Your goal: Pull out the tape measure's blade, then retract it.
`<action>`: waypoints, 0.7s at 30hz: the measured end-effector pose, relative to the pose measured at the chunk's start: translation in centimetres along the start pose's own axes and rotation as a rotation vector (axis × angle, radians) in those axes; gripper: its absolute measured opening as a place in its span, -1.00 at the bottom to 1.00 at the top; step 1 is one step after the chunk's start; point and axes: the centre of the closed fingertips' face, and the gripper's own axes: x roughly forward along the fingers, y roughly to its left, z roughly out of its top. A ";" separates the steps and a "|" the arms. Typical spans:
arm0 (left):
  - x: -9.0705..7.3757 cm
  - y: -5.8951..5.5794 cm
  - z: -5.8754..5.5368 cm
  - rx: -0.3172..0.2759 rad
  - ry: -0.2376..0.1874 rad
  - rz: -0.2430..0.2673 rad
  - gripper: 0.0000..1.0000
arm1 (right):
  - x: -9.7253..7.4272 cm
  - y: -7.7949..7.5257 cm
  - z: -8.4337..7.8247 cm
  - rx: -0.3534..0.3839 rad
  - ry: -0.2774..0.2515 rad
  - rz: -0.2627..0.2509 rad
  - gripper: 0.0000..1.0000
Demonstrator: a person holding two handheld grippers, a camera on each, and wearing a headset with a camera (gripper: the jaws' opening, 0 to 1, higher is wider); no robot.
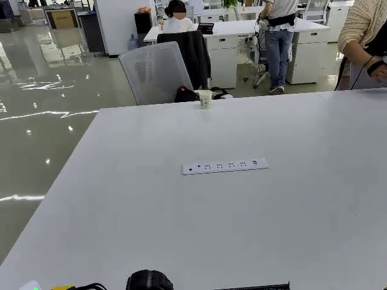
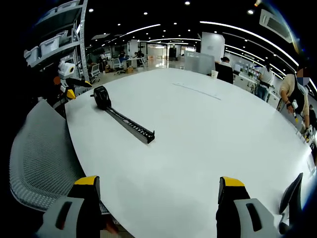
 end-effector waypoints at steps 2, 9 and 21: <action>0.3 -0.2 0.6 0.005 0.007 0.005 0.98 | 0.1 0.0 0.3 -0.013 0.021 0.014 0.98; 1.3 -1.4 3.6 0.048 -0.021 -0.001 0.98 | 0.2 -0.6 1.3 -0.019 0.040 0.033 0.98; 2.6 -2.8 4.4 0.006 0.007 0.005 0.98 | 0.6 -1.1 2.4 -0.088 0.078 0.063 0.98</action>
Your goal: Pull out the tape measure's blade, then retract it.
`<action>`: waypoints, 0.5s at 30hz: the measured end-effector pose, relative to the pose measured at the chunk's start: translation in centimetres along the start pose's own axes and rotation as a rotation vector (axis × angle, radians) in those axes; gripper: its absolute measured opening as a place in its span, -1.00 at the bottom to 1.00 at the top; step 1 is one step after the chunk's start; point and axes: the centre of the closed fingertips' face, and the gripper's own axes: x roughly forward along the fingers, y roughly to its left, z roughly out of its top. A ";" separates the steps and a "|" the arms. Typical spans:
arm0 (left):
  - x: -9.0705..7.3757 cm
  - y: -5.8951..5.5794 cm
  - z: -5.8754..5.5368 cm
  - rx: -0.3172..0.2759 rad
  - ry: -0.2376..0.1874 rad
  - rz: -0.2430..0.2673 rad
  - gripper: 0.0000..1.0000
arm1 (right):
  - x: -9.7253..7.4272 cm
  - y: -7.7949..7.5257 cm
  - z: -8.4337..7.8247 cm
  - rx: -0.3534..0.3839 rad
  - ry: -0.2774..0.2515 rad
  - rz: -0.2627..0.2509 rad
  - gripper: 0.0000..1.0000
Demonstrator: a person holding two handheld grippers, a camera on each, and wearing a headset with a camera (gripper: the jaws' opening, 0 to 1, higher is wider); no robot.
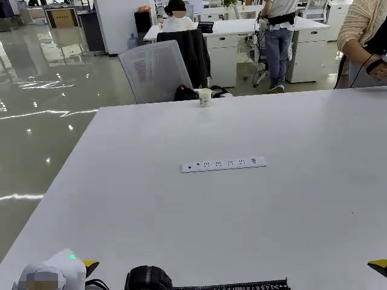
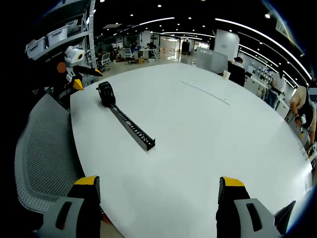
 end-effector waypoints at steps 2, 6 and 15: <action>0.2 -0.2 0.1 -0.016 -0.005 -0.005 0.98 | 0.1 -0.1 0.4 -0.005 0.000 0.005 0.98; 0.4 -0.4 0.6 -0.034 -0.026 0.001 0.98 | 0.5 -0.1 1.3 -0.038 0.003 0.016 0.98; 0.9 -1.2 1.9 -0.076 -0.069 0.037 0.98 | 1.6 0.6 2.1 -0.167 0.041 0.077 0.98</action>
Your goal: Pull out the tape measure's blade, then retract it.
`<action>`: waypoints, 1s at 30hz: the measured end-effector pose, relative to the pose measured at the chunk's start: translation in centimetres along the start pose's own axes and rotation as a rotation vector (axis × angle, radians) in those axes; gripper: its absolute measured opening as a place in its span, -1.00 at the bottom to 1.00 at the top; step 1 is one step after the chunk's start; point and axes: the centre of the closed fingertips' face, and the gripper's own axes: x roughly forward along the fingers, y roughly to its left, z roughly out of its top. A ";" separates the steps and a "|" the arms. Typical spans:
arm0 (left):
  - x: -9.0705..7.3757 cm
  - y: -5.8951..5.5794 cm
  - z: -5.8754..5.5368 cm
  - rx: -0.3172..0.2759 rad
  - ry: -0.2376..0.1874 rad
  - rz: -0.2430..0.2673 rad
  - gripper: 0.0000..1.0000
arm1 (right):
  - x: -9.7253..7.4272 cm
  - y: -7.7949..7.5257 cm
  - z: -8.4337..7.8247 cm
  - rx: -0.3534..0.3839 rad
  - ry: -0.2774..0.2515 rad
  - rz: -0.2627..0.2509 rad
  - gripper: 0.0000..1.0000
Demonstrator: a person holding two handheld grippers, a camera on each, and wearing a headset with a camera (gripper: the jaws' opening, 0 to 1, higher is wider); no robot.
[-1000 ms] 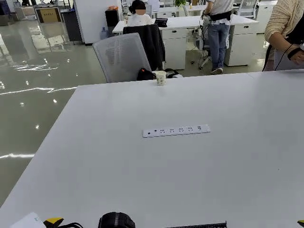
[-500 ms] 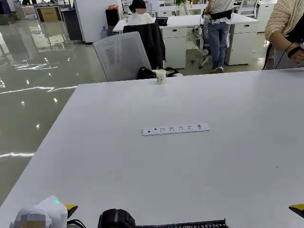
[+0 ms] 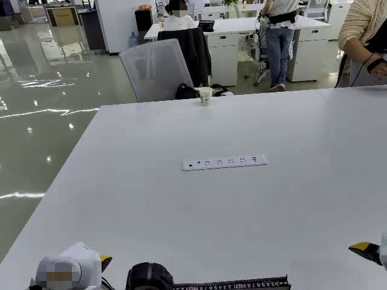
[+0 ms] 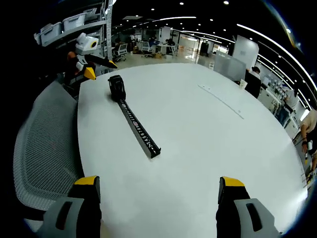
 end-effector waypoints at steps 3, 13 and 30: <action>0.4 -0.4 0.2 -0.015 -0.002 0.007 0.98 | 0.3 -0.2 0.2 0.004 0.011 0.018 0.98; 1.6 -1.7 0.4 -0.006 -0.007 0.047 0.98 | 1.7 -1.0 2.3 -0.020 0.026 0.064 0.98; 3.0 -1.5 1.2 0.012 -0.058 0.154 0.98 | 4.3 -0.9 3.0 -0.165 0.097 0.161 0.98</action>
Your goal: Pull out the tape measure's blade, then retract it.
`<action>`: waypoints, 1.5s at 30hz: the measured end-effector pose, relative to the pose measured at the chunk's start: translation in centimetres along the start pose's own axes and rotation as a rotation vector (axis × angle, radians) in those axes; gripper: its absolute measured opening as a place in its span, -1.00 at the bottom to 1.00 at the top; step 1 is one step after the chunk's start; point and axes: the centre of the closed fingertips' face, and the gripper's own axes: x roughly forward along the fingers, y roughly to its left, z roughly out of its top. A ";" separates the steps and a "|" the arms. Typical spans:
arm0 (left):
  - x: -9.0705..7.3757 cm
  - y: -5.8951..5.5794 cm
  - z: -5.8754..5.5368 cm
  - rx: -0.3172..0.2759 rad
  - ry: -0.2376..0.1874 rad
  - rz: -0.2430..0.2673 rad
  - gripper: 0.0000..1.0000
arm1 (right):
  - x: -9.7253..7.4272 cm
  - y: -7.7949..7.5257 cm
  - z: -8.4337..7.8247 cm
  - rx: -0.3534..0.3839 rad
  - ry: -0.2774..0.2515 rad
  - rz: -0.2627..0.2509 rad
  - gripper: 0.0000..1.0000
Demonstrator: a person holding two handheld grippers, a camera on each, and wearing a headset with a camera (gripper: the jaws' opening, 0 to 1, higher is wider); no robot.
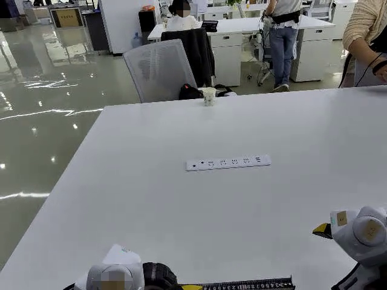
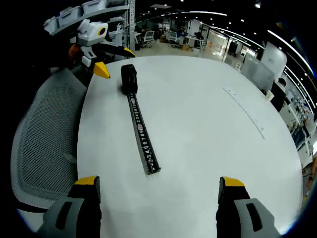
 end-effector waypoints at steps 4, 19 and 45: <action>0.4 -0.1 -0.9 -0.080 0.012 0.004 0.98 | 0.6 0.0 0.1 -0.021 0.014 0.019 0.98; 1.4 0.9 -2.9 -0.126 0.002 0.130 0.98 | 3.7 0.0 -0.5 -0.087 0.076 0.084 0.92; 1.4 2.7 -3.7 -0.161 -0.106 0.220 0.98 | 5.9 1.3 -1.1 -0.161 0.128 0.197 -0.09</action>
